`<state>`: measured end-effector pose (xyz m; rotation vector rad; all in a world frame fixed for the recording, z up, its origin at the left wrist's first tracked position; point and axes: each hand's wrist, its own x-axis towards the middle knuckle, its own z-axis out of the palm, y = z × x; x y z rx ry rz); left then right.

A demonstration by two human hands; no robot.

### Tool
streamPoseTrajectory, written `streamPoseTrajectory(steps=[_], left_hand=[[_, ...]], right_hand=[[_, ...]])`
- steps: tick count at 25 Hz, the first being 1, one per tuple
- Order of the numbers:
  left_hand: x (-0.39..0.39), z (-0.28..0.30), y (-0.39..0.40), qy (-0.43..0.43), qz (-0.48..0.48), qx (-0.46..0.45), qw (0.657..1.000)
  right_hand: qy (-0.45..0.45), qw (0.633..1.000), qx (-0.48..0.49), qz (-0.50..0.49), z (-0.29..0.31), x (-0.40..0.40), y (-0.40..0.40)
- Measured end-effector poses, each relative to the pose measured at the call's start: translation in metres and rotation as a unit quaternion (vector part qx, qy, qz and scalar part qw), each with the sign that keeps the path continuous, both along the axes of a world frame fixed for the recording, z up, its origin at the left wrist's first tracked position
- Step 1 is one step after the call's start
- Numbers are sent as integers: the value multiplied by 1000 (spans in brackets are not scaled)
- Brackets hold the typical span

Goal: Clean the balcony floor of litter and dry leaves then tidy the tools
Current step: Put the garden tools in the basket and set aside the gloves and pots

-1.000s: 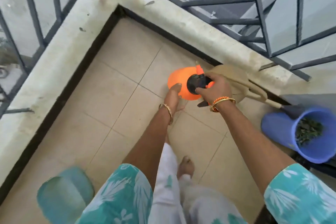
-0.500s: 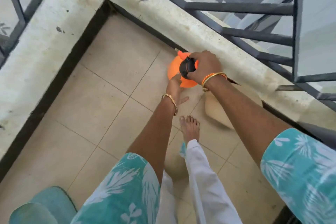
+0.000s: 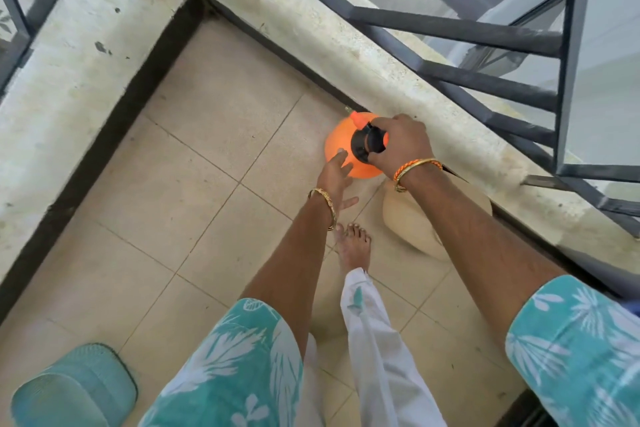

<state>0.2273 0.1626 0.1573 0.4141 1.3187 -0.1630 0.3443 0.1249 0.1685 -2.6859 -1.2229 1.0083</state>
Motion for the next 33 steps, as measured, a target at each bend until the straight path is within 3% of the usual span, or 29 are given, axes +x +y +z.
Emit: streamPoseTrajectory(steps=[6, 12, 15, 19, 23, 25, 28, 33], left_hand=[[5, 2, -3, 8, -13, -9, 1000], [10, 3, -5, 26, -31, 17, 999], [-1, 0, -11, 71, -107, 138, 982], [-35, 31, -30, 116, -222, 312, 917], [-79, 62, -32, 147, -351, 403, 832], [-107, 80, -32, 184, -387, 401, 810], [-153, 107, -37, 233, -353, 396, 815], [-256, 129, -70, 292, -193, 357, 866]], right_hand=[[-12, 999, -40, 15, -9, -8, -9], [67, 993, 21, -93, -2, -2, -25], [74, 988, 47, -123, 10, -3, -39], [12, 973, 187, -132, 36, -24, -48], [-36, 962, 262, -73, 67, -55, -43], [-23, 962, 270, -17, 84, -76, -38], [53, 965, 246, 75, 106, -111, -26], [147, 952, 129, 237, 122, -200, -16]])
